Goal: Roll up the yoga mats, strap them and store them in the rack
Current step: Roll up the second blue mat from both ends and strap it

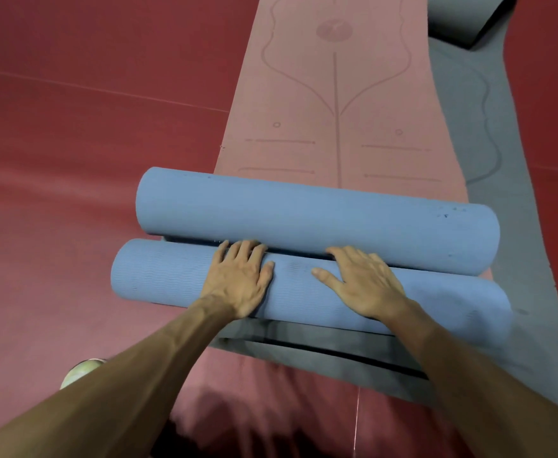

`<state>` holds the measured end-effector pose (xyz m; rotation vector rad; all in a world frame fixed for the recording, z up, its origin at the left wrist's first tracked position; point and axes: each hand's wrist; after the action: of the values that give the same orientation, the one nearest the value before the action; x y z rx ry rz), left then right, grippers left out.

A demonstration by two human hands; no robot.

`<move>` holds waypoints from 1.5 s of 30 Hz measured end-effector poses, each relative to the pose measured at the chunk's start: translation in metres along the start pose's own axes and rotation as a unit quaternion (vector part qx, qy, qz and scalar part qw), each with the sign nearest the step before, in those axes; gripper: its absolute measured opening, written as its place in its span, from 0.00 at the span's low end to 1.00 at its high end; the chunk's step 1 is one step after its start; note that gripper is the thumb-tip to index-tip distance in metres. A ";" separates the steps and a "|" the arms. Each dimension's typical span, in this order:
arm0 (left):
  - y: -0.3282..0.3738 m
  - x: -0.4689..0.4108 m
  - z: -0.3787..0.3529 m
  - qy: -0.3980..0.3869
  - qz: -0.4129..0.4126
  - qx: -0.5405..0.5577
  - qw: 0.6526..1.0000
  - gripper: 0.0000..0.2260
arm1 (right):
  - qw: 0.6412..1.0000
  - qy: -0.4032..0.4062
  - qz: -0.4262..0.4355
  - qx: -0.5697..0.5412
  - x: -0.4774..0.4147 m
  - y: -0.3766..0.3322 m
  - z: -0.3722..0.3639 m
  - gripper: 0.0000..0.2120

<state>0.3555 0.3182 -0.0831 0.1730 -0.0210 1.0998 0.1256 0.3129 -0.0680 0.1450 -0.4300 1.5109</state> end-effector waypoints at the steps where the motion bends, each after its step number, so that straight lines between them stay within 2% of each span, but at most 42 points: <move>1: -0.001 -0.004 -0.001 0.005 0.004 -0.002 1.000 0.32 | 1.000 0.018 0.006 0.003 -0.003 -0.001 0.000 0.35; 10: -0.015 -0.046 0.001 0.004 0.017 0.022 1.000 0.29 | 0.992 0.127 -0.006 -0.024 -0.039 0.002 0.003 0.22; 14: -0.025 -0.065 0.004 -0.019 0.016 0.046 0.999 0.25 | 0.990 0.132 -0.023 -0.033 -0.045 0.002 0.004 0.20; 20: -0.041 -0.091 0.005 -0.030 0.006 0.077 0.997 0.26 | 0.984 0.167 0.061 0.027 -0.028 0.004 -0.004 0.30; 22: -0.044 -0.096 0.005 -0.025 0.004 0.086 0.996 0.26 | 0.988 0.128 0.071 0.049 -0.023 0.004 0.000 0.38; 26: -0.042 -0.094 0.006 -0.020 0.002 0.087 0.996 0.25 | 0.985 -0.004 0.074 0.155 -0.018 0.002 0.013 0.59; 28: -0.038 -0.092 0.009 -0.016 0.005 0.081 0.997 0.25 | 0.981 -0.006 0.067 0.181 -0.018 0.000 0.016 0.64; 32: -0.027 -0.082 0.010 -0.022 0.025 0.054 0.998 0.24 | 0.980 0.031 0.064 0.186 -0.022 0.000 0.009 0.58; 37: -0.017 -0.049 0.012 -0.037 0.021 0.039 0.998 0.25 | 0.984 0.021 0.067 0.165 -0.026 -0.002 0.018 0.53; 41: -0.007 -0.021 0.016 -0.028 -0.002 0.011 1.000 0.37 | 0.988 -0.036 0.072 0.131 -0.017 0.002 0.022 0.50; 45: 0.014 0.005 0.017 -0.023 -0.009 0.010 1.000 0.37 | 0.985 -0.093 0.086 0.116 0.002 0.010 0.028 0.50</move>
<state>0.3461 0.3262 -0.0640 0.2156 -0.0491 1.0787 0.1105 0.3055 -0.0438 0.4439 -0.4220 1.7222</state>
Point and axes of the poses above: each hand's wrist, its own x-axis away from the middle knuckle, its own z-axis out of the back of the hand, y = z × x, and after that the axes turned 14 degrees about -z, right-handed
